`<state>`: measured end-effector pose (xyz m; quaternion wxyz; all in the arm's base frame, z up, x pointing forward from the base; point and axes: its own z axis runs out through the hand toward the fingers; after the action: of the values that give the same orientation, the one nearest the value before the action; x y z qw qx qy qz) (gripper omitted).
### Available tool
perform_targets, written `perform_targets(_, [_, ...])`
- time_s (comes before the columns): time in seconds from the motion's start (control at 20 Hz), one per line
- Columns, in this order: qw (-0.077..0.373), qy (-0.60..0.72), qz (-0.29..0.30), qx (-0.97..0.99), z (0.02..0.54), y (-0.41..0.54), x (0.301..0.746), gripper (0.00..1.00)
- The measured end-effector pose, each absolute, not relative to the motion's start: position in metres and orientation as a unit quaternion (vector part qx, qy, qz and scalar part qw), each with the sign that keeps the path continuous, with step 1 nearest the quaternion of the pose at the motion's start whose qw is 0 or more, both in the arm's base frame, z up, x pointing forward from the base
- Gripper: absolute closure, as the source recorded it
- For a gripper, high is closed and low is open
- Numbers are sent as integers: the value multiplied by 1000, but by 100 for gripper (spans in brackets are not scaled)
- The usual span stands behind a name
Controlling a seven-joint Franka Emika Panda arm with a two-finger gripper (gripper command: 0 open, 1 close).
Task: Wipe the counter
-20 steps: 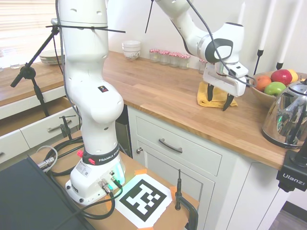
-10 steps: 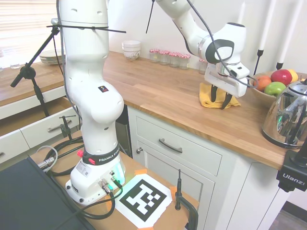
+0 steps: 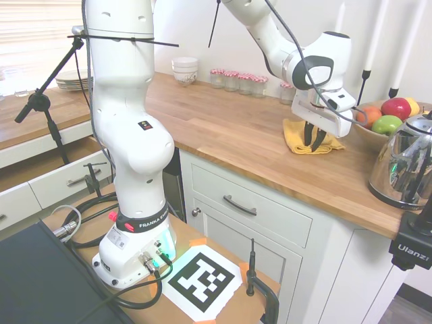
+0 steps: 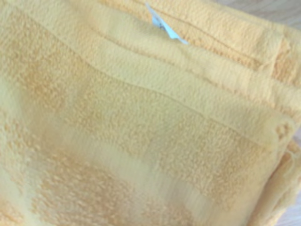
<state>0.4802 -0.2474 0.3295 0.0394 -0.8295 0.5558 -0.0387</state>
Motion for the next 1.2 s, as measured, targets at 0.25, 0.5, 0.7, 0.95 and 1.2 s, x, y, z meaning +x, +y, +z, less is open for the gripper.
perform_targets(0.25, [40, 555, -40, -830, 330, -249, 480, 100])
perform_targets(0.5, [40, 555, -40, -830, 330, -249, 480, 100])
perform_targets(0.7, [36, 549, -40, -834, 329, -246, 482, 100])
perform_targets(0.95, [22, 519, -48, -853, 329, -221, 496, 100])
perform_targets(1.2, [12, 485, -54, -873, 330, -154, 516, 100])
